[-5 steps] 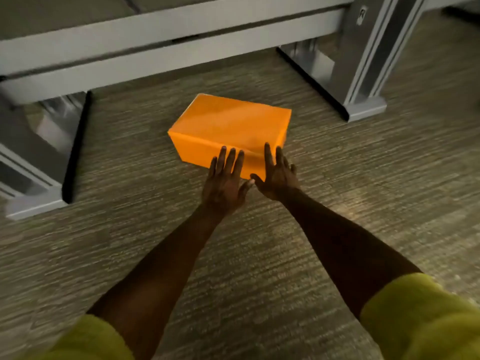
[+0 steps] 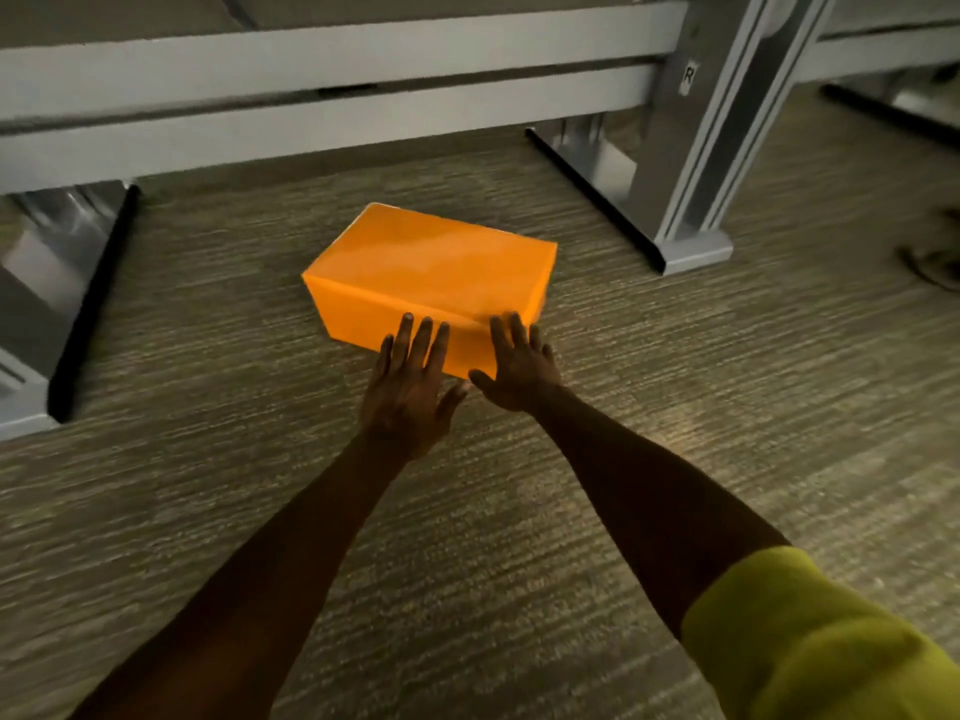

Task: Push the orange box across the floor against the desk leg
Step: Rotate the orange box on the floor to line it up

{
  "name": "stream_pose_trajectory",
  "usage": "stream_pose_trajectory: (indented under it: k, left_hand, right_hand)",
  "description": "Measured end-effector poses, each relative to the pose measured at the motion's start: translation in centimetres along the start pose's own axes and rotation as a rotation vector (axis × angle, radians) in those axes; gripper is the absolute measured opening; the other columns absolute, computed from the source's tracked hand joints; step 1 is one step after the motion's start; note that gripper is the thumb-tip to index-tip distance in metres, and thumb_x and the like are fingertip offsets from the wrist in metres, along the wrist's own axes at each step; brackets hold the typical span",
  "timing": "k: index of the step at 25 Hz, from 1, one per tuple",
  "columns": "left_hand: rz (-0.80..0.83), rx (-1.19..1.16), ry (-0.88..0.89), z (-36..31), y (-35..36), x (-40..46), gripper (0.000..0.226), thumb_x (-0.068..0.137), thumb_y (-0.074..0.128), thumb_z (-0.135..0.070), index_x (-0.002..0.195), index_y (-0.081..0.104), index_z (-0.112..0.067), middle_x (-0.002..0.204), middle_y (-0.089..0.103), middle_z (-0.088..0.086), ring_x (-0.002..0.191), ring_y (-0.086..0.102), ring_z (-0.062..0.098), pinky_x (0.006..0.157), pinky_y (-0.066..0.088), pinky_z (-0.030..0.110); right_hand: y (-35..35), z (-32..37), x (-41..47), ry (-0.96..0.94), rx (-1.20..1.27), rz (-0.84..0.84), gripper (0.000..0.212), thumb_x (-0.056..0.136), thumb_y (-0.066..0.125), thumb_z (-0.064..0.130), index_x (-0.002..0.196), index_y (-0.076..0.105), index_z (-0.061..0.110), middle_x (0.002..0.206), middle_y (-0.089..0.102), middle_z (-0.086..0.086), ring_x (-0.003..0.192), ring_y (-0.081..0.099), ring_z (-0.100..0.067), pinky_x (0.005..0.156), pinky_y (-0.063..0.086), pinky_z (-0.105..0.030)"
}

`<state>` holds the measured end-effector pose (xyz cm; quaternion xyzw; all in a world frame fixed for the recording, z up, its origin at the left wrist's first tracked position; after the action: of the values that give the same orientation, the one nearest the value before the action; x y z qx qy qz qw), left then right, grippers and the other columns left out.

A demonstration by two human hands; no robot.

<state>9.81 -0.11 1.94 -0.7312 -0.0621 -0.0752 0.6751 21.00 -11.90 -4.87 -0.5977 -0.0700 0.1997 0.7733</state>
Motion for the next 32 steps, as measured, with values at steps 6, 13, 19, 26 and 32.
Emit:
stream_pose_trajectory:
  k: [6, 13, 19, 26, 32]
  left_hand:
    - [-0.043, 0.029, -0.025, 2.8, 0.3, -0.3, 0.083, 0.100, 0.026, -0.063, 0.162, 0.027, -0.008, 0.169, 0.025, 0.018, 0.160, 0.012, 0.040, 0.127, 0.019, 0.060]
    - [-0.062, 0.006, -0.184, 4.3, 0.0, 0.0, 0.085, 0.097, 0.014, -0.062, 0.162, 0.026, -0.008, 0.170, 0.023, 0.020, 0.160, 0.009, 0.041, 0.127, 0.016, 0.059]
    - [0.000, 0.099, -0.114, 6.8, 0.0, -1.6, 0.083, 0.099, 0.016, -0.062, 0.164, 0.020, -0.010, 0.171, 0.018, 0.019, 0.160, 0.007, 0.040, 0.129, 0.013, 0.057]
    - [-0.032, 0.157, -0.143, 11.1, -1.4, -1.7, 0.074, 0.107, 0.033, -0.052, 0.165, 0.011, -0.013, 0.173, 0.011, 0.016, 0.161, 0.001, 0.036, 0.131, 0.007, 0.053]
    - [0.090, 0.103, -0.161, 9.9, 2.4, -3.4, 0.086, 0.101, 0.036, -0.063, 0.166, 0.003, -0.016, 0.174, 0.000, 0.015, 0.160, -0.003, 0.039, 0.129, 0.006, 0.053]
  right_hand:
    - [0.8, 1.9, -1.8, -0.065, 0.035, -0.059, 0.089, 0.098, 0.056, 0.052, 0.163, 0.012, 0.012, 0.172, 0.006, -0.017, 0.154, 0.018, -0.045, 0.117, 0.033, -0.056]
    - [0.2, 7.5, -4.5, -0.150, 0.014, -0.219, 0.073, 0.095, 0.053, 0.047, 0.155, 0.034, 0.009, 0.150, 0.048, -0.022, 0.136, 0.045, -0.045, 0.110, 0.035, -0.056]
    - [2.6, 11.0, -6.0, -0.208, 0.005, -0.133, 0.065, 0.101, 0.047, 0.043, 0.153, 0.037, 0.005, 0.161, 0.033, -0.023, 0.152, 0.024, -0.039, 0.119, 0.021, -0.060]
    - [2.2, 14.1, -6.4, -0.260, -0.017, -0.137, 0.055, 0.098, 0.052, 0.045, 0.140, 0.054, 0.009, 0.152, 0.046, -0.021, 0.144, 0.038, -0.042, 0.113, 0.029, -0.052]
    - [1.5, 13.1, -7.2, -0.400, -0.001, -0.189, 0.059, 0.100, 0.054, 0.046, 0.147, 0.051, 0.010, 0.159, 0.040, -0.022, 0.141, 0.042, -0.043, 0.109, 0.039, -0.049]
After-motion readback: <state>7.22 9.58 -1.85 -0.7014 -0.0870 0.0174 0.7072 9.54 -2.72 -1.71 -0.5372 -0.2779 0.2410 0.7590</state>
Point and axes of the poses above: each hand's wrist, its own x-axis towards the middle knuckle, its own y-axis out of the palm, z = x × y, the point moved 10 cm from there along x, towards the middle knuckle
